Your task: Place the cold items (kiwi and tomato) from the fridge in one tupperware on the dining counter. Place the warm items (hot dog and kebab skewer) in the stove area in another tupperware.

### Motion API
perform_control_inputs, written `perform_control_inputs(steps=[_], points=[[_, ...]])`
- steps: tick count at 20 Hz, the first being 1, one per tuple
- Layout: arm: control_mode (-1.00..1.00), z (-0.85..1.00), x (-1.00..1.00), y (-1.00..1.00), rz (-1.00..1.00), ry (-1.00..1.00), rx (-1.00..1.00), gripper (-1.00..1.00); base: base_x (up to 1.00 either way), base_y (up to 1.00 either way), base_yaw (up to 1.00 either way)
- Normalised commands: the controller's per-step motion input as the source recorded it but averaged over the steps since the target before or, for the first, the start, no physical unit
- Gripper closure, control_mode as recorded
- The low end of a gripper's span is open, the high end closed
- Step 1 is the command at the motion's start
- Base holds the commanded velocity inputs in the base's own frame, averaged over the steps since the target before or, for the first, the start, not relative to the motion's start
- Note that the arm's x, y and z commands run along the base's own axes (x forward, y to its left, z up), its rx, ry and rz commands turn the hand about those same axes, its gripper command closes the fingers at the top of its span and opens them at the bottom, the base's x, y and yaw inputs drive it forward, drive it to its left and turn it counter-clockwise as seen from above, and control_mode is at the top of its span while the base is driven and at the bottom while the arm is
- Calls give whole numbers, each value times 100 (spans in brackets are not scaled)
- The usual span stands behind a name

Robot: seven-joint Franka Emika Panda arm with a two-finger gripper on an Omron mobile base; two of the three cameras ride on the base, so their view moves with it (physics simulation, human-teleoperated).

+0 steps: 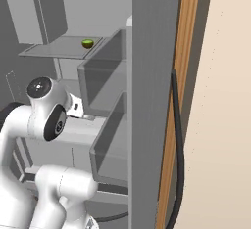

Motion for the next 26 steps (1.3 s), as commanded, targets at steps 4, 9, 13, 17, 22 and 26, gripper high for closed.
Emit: perform_control_inputs(steps=[4, 9, 13, 17, 22, 26], points=[[-100, 70, 80, 16, 0, -15, -5, -100, 0, 0, 0], [-100, 71, 61, 13, 0, -11, -3, -100, 0, 0, 0], [-100, 59, -3, 44, 0, -2, -5, -100, 0, 0, 0], [-100, 46, 3, 34, 0, 0, -2, -100, 0, 0, 0], [-100, 52, 55, 1, 0, 8, 0, -100, 0, 0, 0], [-100, 12, 71, 7, 0, 17, 0, -100, 0, 0, 0]])
